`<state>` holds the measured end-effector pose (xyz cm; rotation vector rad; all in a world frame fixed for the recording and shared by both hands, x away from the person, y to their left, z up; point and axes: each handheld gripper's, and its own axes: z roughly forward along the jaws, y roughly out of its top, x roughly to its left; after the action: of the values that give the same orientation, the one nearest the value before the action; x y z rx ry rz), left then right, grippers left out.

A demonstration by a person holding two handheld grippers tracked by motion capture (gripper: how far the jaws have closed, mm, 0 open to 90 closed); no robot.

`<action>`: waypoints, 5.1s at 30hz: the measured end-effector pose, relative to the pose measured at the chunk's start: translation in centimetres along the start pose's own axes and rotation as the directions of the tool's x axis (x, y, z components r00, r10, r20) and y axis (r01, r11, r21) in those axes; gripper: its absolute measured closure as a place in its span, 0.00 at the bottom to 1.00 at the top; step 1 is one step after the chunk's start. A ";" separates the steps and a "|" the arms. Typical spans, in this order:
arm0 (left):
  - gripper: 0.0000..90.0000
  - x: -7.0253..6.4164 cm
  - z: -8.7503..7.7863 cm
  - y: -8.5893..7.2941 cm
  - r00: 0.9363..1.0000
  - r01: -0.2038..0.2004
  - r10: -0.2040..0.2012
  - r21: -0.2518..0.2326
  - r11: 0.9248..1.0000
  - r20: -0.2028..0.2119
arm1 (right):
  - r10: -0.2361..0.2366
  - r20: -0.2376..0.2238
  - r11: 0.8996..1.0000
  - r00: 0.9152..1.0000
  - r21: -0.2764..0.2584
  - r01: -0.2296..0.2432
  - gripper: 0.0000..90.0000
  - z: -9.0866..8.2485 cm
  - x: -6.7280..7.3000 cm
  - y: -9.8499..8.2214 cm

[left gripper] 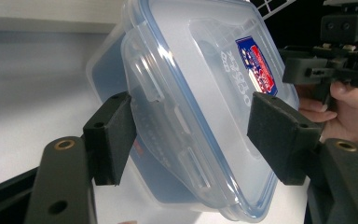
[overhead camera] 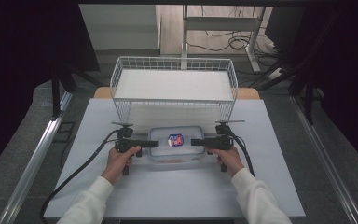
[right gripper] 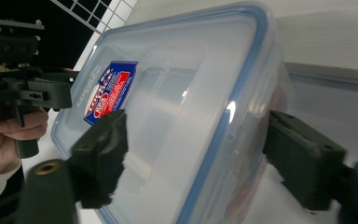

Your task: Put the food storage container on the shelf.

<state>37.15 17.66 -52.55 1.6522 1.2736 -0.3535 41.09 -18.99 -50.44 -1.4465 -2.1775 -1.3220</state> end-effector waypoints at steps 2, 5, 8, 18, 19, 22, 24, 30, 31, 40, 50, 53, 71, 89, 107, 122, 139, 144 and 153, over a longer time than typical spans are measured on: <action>0.39 -0.2 -0.2 0.0 1.000 -0.001 0.001 -0.008 1.000 0.002 | 0.008 0.000 1.000 1.000 -0.003 -0.008 0.34 -0.3 0.1 0.0; 0.43 -0.5 -0.5 -0.2 1.000 -0.015 0.015 -0.017 1.000 -0.001 | 0.013 0.002 1.000 1.000 -0.005 -0.013 0.39 -0.9 0.6 -0.2; 0.47 -0.8 -0.8 -0.3 1.000 -0.019 0.019 -0.025 0.999 0.001 | 0.006 0.009 1.000 1.000 -0.010 -0.006 0.42 -1.3 0.9 -0.3; 0.53 -2.1 -1.8 -1.2 0.998 -0.060 0.060 -0.040 0.997 -0.002 | -0.006 0.016 0.999 1.000 -0.041 0.007 0.49 -2.8 2.1 -1.7; 0.54 -2.2 -1.8 -1.3 0.998 -0.064 0.064 -0.041 0.997 -0.003 | -0.008 0.019 0.999 1.000 -0.045 0.009 0.49 -2.9 2.2 -1.9; 0.54 -2.4 -1.9 -1.4 0.997 -0.071 0.071 -0.038 0.997 -0.006 | -0.011 0.024 0.999 1.000 -0.049 0.012 0.49 -3.1 2.5 -2.1; 0.54 -2.5 -2.0 -1.4 0.997 -0.073 0.073 -0.037 0.997 -0.008 | -0.015 0.027 0.999 1.000 -0.051 0.016 0.50 -3.1 2.6 -2.1; 0.54 -2.5 -2.4 -1.1 0.997 -0.077 0.077 -0.049 0.996 -0.012 | -0.012 0.022 0.998 1.000 -0.054 0.013 0.50 -3.0 2.8 -2.2; 0.54 -2.5 -2.5 -0.8 0.996 -0.084 0.084 -0.050 0.995 -0.014 | -0.013 0.020 0.998 1.000 -0.060 0.014 0.50 -2.9 2.9 -2.1; 0.54 -2.0 -3.1 1.1 0.992 -0.126 0.124 -0.068 0.990 -0.029 | -0.048 0.024 0.994 0.999 -0.099 0.050 0.50 -2.3 3.1 -0.4; 0.54 -0.1 -2.1 3.5 0.990 -0.139 0.138 -0.079 0.987 -0.013 | -0.059 0.043 0.989 0.997 -0.133 0.064 0.50 -1.0 2.0 1.5; 0.54 0.3 -1.9 3.9 0.990 -0.144 0.143 -0.080 0.986 -0.013 | -0.055 0.047 0.987 0.997 -0.146 0.061 0.49 -0.7 1.7 1.9; 0.53 1.5 -1.1 4.4 0.996 -0.088 0.086 -0.105 0.991 -0.023 | -0.029 0.090 0.981 0.995 -0.190 0.046 0.46 0.6 1.1 2.0; 0.46 1.9 0.0 4.4 0.999 -0.043 0.037 -0.163 0.986 -0.036 | 0.031 0.116 0.967 0.993 -0.256 -0.001 0.42 1.5 0.9 1.6; 0.35 -0.7 -3.5 1.8 0.966 -0.231 0.207 -0.161 0.960 -0.154 | -0.182 0.307 0.934 0.934 -0.243 0.261 0.25 -2.6 3.8 -0.8; 0.35 -3.4 -6.0 -3.4 0.918 -0.349 0.335 -0.034 0.936 -0.210 | -0.396 0.260 0.897 0.881 -0.096 0.432 0.49 -4.1 6.0 -4.1; 0.33 -5.0 -6.2 -7.1 0.872 -0.404 0.418 0.105 0.909 -0.254 | -0.560 0.259 0.828 0.787 0.144 0.542 0.98 2.7 7.8 -4.1; 0.33 -5.0 -5.8 -7.5 0.861 -0.418 0.439 0.132 0.899 -0.257 | -0.575 0.272 0.818 0.772 0.184 0.544 0.99 5.6 8.1 -3.6; 0.32 -4.9 -5.7 -7.5 0.856 -0.424 0.445 0.137 0.895 -0.264 | -0.593 0.283 0.805 0.754 0.189 0.563 0.99 7.8 8.6 -2.7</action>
<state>26.89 19.34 -50.23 2.0527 1.0543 0.1271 36.76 -7.91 -51.26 -1.0392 -3.0464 -1.1636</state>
